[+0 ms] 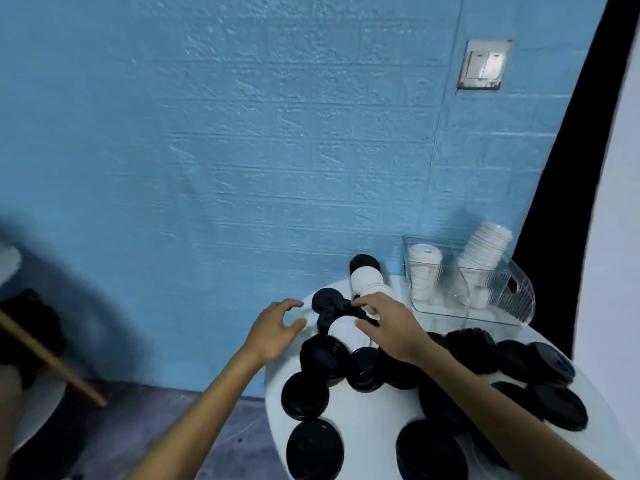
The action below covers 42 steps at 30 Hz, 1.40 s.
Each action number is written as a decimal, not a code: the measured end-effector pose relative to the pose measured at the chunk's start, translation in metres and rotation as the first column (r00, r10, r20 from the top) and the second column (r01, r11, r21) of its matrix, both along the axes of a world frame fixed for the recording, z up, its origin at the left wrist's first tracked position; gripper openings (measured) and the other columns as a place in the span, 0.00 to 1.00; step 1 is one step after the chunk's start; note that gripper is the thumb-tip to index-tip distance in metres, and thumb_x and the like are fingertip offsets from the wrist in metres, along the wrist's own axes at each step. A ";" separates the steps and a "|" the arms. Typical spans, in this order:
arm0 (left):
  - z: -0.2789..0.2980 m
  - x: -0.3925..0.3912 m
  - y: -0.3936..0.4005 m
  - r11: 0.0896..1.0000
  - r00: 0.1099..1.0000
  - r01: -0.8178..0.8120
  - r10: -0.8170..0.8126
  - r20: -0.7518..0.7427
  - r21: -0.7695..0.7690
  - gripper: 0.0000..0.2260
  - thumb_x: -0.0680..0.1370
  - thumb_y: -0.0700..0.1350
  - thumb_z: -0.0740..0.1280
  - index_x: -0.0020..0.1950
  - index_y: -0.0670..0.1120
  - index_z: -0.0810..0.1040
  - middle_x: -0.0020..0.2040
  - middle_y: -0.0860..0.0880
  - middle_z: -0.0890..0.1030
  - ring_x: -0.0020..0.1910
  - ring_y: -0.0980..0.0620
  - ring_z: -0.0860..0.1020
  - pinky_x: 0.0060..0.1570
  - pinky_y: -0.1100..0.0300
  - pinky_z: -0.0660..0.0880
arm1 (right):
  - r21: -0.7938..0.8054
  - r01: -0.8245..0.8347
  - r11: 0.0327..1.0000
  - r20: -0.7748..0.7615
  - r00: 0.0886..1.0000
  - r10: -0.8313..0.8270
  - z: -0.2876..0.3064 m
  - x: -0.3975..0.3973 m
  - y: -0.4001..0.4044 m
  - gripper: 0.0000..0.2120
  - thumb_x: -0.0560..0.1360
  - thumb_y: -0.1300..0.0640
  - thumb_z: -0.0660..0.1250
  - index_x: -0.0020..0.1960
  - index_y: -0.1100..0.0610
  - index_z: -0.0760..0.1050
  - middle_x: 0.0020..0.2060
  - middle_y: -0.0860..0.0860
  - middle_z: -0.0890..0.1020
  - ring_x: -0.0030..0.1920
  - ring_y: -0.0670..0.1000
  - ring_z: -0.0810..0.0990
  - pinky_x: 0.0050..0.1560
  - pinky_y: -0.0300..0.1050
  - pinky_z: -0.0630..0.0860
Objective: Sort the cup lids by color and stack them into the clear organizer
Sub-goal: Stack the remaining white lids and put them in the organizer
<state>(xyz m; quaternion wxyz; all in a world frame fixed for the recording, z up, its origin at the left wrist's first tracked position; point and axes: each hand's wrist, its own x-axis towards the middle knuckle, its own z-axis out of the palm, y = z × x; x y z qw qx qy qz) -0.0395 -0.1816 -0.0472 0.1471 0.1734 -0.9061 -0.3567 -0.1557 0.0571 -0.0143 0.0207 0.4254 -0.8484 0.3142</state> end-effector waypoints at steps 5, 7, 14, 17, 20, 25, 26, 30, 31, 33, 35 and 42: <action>-0.021 0.008 -0.012 0.993 0.972 0.114 -0.118 0.203 0.032 0.26 0.78 0.54 0.69 0.76 0.58 0.68 0.76 0.49 0.69 0.76 0.49 0.66 0.75 0.53 0.61 | 0.247 -0.016 0.969 -0.120 0.992 0.047 -0.001 -0.010 -0.023 0.24 0.78 0.51 0.67 0.74 0.46 0.71 0.67 0.49 0.74 0.66 0.54 0.72 0.68 0.48 0.67; -0.022 0.009 -0.013 0.989 0.955 0.144 -0.151 0.255 0.046 0.32 0.74 0.59 0.69 0.77 0.58 0.66 0.77 0.50 0.68 0.77 0.50 0.65 0.76 0.54 0.60 | 0.368 -0.011 0.930 -0.174 0.982 0.080 -0.004 -0.011 -0.031 0.27 0.77 0.49 0.69 0.75 0.44 0.68 0.67 0.49 0.72 0.66 0.55 0.70 0.68 0.49 0.64; -0.022 0.010 -0.013 0.997 0.963 0.072 -0.080 0.257 0.037 0.39 0.62 0.66 0.71 0.73 0.64 0.69 0.73 0.58 0.74 0.73 0.53 0.70 0.75 0.47 0.62 | 0.432 0.034 0.901 -0.269 0.959 0.092 -0.012 -0.013 -0.039 0.21 0.76 0.50 0.71 0.68 0.45 0.74 0.64 0.48 0.73 0.65 0.53 0.69 0.65 0.47 0.64; -0.023 0.007 -0.011 0.999 0.985 0.036 -0.041 0.170 0.031 0.28 0.64 0.60 0.73 0.64 0.68 0.74 0.65 0.59 0.80 0.67 0.54 0.76 0.72 0.46 0.65 | 0.372 0.032 0.928 -0.253 0.965 0.069 -0.014 -0.015 -0.035 0.16 0.76 0.53 0.71 0.63 0.47 0.76 0.61 0.48 0.75 0.63 0.53 0.70 0.64 0.46 0.65; -0.021 0.001 -0.008 0.988 0.999 -0.012 0.007 0.037 0.153 0.22 0.68 0.51 0.77 0.57 0.67 0.76 0.57 0.56 0.83 0.57 0.53 0.81 0.65 0.50 0.74 | 0.258 0.034 0.965 -0.199 0.980 0.019 -0.010 -0.018 -0.028 0.09 0.75 0.55 0.71 0.54 0.49 0.77 0.52 0.45 0.78 0.55 0.51 0.74 0.55 0.42 0.69; -0.005 -0.005 -0.003 0.968 0.991 -0.043 0.073 -0.112 0.248 0.08 0.77 0.43 0.74 0.52 0.56 0.84 0.46 0.56 0.86 0.45 0.56 0.82 0.49 0.59 0.77 | 0.072 0.033 0.997 -0.051 0.998 -0.030 0.009 -0.016 -0.013 0.06 0.76 0.56 0.72 0.52 0.48 0.79 0.44 0.42 0.82 0.45 0.44 0.78 0.46 0.39 0.74; 0.000 -0.005 -0.001 0.963 0.986 -0.040 0.081 -0.146 0.266 0.07 0.78 0.44 0.73 0.51 0.56 0.84 0.45 0.57 0.86 0.43 0.57 0.82 0.46 0.59 0.78 | 0.028 0.035 0.999 -0.034 0.999 -0.034 0.012 -0.016 -0.010 0.08 0.76 0.56 0.72 0.54 0.47 0.80 0.44 0.41 0.81 0.44 0.42 0.77 0.48 0.39 0.75; 0.023 -0.008 0.019 0.935 0.963 0.074 0.024 -0.270 0.348 0.06 0.82 0.45 0.68 0.57 0.52 0.83 0.51 0.52 0.84 0.50 0.51 0.82 0.40 0.57 0.83 | -0.164 0.036 0.986 -0.014 0.999 -0.039 0.020 -0.014 -0.001 0.09 0.75 0.56 0.74 0.54 0.47 0.83 0.43 0.40 0.80 0.42 0.43 0.78 0.49 0.37 0.75; 0.029 -0.009 0.027 0.929 0.954 0.117 -0.008 -0.298 0.350 0.06 0.82 0.45 0.67 0.57 0.52 0.83 0.51 0.52 0.84 0.50 0.52 0.82 0.41 0.58 0.83 | -0.208 0.042 0.977 -0.006 0.999 -0.044 0.021 -0.012 0.000 0.09 0.74 0.56 0.75 0.53 0.47 0.84 0.42 0.40 0.80 0.42 0.44 0.78 0.49 0.36 0.75; 0.040 -0.013 0.047 0.918 0.939 0.200 -0.081 -0.334 0.341 0.07 0.83 0.45 0.66 0.57 0.53 0.83 0.49 0.54 0.85 0.50 0.53 0.83 0.45 0.59 0.82 | -0.285 0.043 0.957 -0.008 0.999 -0.047 0.021 -0.008 0.003 0.08 0.72 0.59 0.77 0.49 0.49 0.85 0.42 0.41 0.81 0.43 0.45 0.79 0.49 0.34 0.75; 0.045 -0.015 0.064 0.911 0.937 0.253 -0.147 -0.317 0.325 0.09 0.83 0.46 0.64 0.59 0.56 0.82 0.51 0.53 0.85 0.52 0.51 0.83 0.52 0.55 0.81 | -0.342 0.029 0.939 -0.039 0.998 -0.045 0.015 -0.004 0.006 0.08 0.71 0.61 0.78 0.47 0.50 0.85 0.42 0.41 0.82 0.44 0.44 0.80 0.48 0.33 0.75; 0.061 -0.012 0.097 0.758 0.909 0.416 -0.335 -0.248 0.503 0.16 0.79 0.47 0.67 0.66 0.57 0.78 0.62 0.56 0.81 0.62 0.58 0.79 0.64 0.58 0.75 | -0.522 0.145 0.841 -0.013 0.984 -0.178 0.001 0.000 0.019 0.16 0.67 0.71 0.74 0.41 0.50 0.78 0.42 0.42 0.79 0.43 0.46 0.80 0.42 0.42 0.80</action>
